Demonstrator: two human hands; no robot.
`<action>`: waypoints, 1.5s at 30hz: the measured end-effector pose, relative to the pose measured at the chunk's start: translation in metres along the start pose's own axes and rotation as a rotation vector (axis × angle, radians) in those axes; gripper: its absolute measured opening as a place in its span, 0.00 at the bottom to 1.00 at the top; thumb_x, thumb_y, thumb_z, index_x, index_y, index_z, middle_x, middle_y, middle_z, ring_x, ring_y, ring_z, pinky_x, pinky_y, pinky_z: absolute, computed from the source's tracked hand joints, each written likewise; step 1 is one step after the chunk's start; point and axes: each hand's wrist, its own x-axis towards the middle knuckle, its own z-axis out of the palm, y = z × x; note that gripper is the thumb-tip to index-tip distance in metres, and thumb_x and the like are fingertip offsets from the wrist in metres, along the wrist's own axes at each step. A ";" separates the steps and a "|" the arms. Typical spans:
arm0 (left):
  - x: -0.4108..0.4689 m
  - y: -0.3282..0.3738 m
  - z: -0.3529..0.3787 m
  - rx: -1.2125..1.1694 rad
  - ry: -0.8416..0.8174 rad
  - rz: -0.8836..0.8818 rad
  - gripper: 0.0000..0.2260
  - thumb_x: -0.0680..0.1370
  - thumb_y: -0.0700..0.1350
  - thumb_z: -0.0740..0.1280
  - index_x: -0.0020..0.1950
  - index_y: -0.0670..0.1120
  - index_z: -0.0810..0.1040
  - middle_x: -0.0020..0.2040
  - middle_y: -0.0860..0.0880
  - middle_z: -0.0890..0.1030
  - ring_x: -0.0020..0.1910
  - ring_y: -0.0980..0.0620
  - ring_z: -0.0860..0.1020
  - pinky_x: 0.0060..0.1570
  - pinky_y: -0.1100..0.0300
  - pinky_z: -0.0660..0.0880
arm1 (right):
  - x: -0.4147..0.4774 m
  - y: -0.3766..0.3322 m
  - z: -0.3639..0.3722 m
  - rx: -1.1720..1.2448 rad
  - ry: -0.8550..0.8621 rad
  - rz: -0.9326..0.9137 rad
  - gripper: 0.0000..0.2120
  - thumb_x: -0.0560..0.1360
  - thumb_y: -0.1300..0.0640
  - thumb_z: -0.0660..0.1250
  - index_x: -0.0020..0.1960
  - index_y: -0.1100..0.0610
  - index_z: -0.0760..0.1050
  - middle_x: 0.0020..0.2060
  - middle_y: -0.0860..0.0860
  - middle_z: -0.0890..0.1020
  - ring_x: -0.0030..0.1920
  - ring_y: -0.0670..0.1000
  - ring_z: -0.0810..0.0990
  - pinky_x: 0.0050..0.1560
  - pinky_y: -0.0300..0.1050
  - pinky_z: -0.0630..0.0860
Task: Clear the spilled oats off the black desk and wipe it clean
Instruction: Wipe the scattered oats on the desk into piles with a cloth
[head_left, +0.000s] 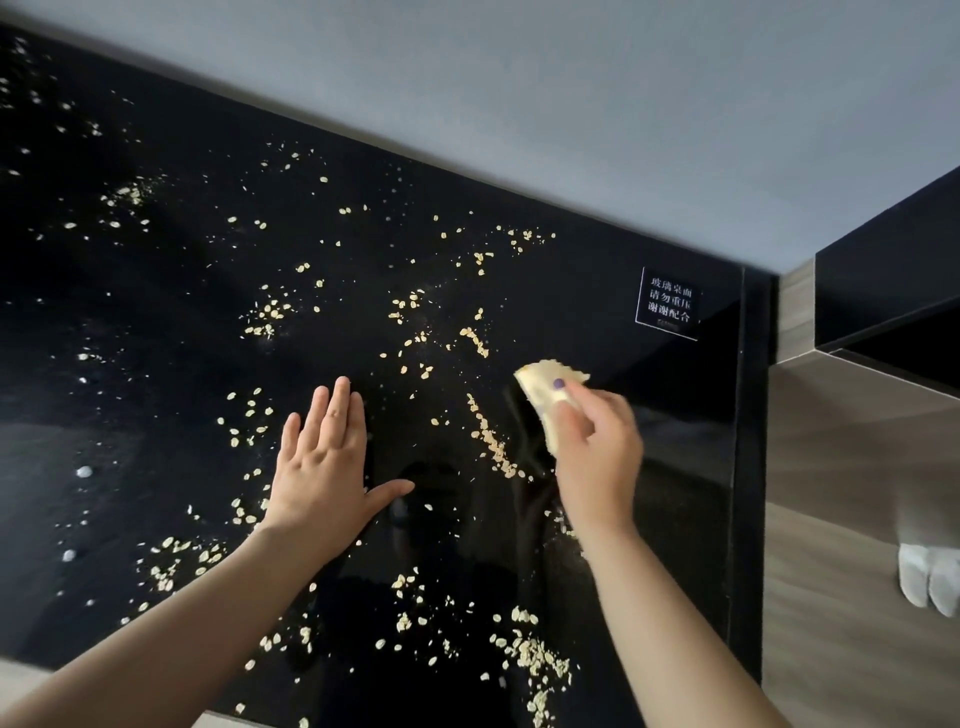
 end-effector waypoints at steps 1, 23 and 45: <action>0.000 0.000 0.000 0.000 -0.001 0.001 0.48 0.72 0.71 0.56 0.78 0.41 0.42 0.75 0.48 0.32 0.73 0.52 0.32 0.74 0.50 0.38 | 0.001 0.005 -0.012 -0.010 0.031 0.012 0.13 0.78 0.62 0.64 0.60 0.56 0.80 0.52 0.47 0.76 0.50 0.42 0.76 0.46 0.22 0.68; -0.004 0.009 -0.010 0.026 -0.090 -0.043 0.47 0.73 0.69 0.57 0.77 0.41 0.40 0.77 0.47 0.34 0.76 0.48 0.35 0.75 0.47 0.41 | -0.051 0.031 -0.036 -0.093 0.105 0.029 0.11 0.78 0.62 0.65 0.58 0.56 0.81 0.51 0.47 0.77 0.53 0.48 0.77 0.51 0.40 0.76; -0.101 0.011 0.019 -0.061 -0.056 -0.092 0.40 0.77 0.63 0.60 0.79 0.43 0.46 0.78 0.48 0.40 0.77 0.49 0.38 0.76 0.50 0.42 | -0.060 0.050 -0.042 -0.036 0.111 -0.029 0.13 0.78 0.63 0.63 0.60 0.57 0.80 0.51 0.48 0.75 0.54 0.53 0.76 0.55 0.47 0.75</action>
